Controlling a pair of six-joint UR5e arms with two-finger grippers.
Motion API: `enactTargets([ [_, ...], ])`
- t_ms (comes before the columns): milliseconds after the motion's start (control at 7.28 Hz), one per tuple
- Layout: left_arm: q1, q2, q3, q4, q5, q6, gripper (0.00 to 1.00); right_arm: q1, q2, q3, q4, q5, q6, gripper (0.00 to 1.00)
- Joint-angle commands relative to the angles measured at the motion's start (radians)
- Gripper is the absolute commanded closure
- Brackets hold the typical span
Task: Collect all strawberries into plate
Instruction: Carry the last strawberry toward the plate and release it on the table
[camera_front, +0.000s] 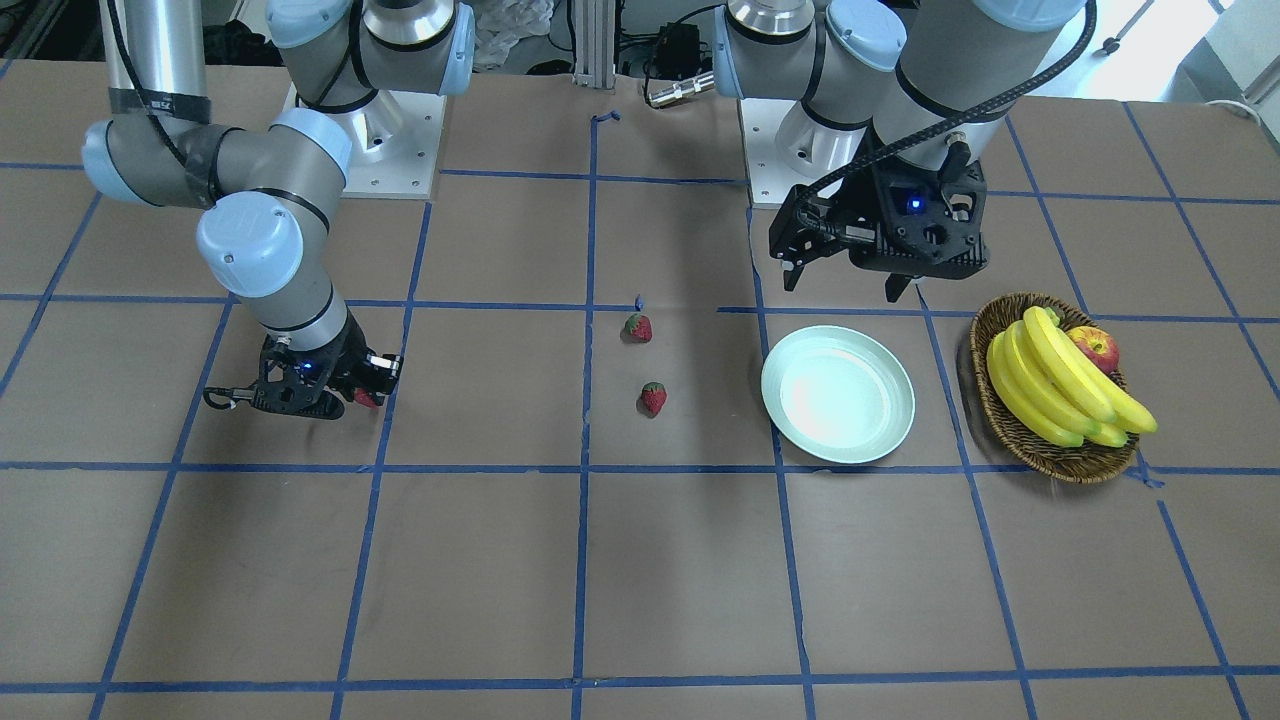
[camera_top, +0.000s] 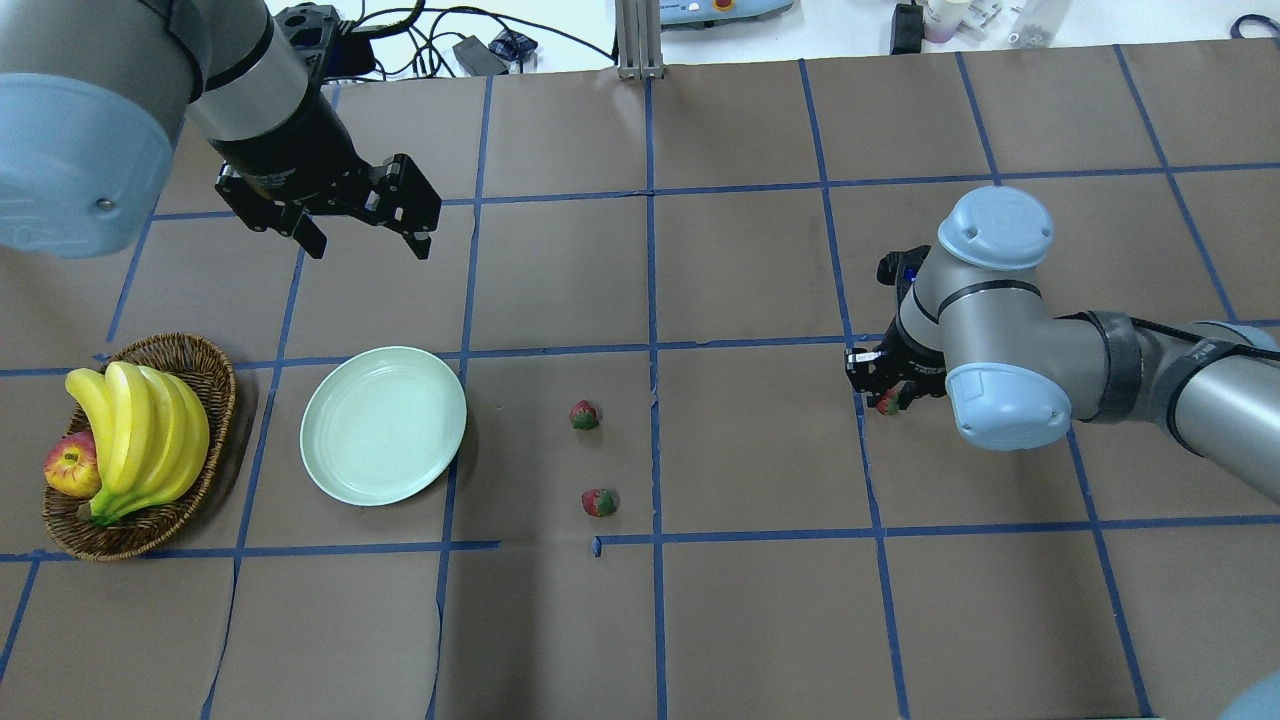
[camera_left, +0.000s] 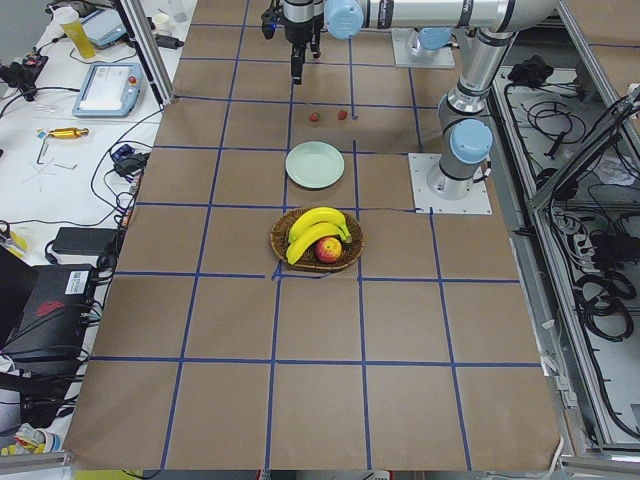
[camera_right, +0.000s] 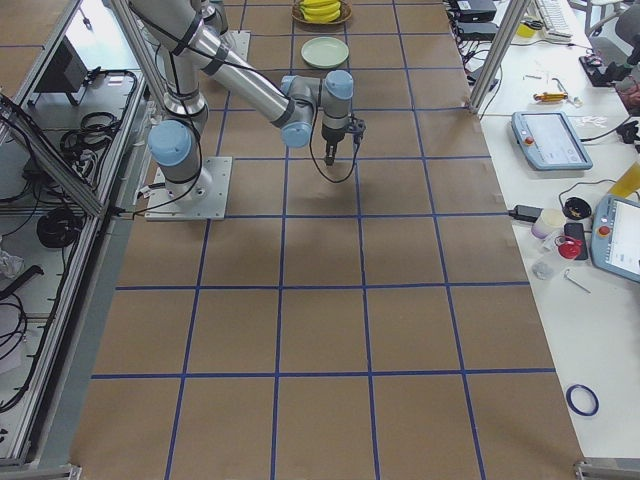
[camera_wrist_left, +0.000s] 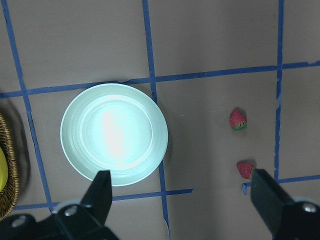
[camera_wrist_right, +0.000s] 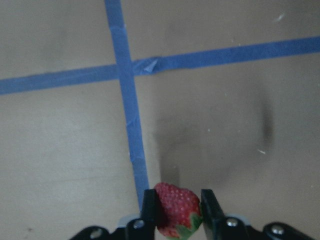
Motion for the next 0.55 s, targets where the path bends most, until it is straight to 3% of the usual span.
enactTargets([
  [0,0.000,0.000,0.000,0.000,0.000,0.000,0.00,0.117,0.041,-0.122,0.020,0.087,0.189,1.00],
  [412,0.000,0.000,0.000,0.000,0.000,-0.002,0.00,0.384,0.128,-0.248,0.015,0.082,0.537,1.00],
])
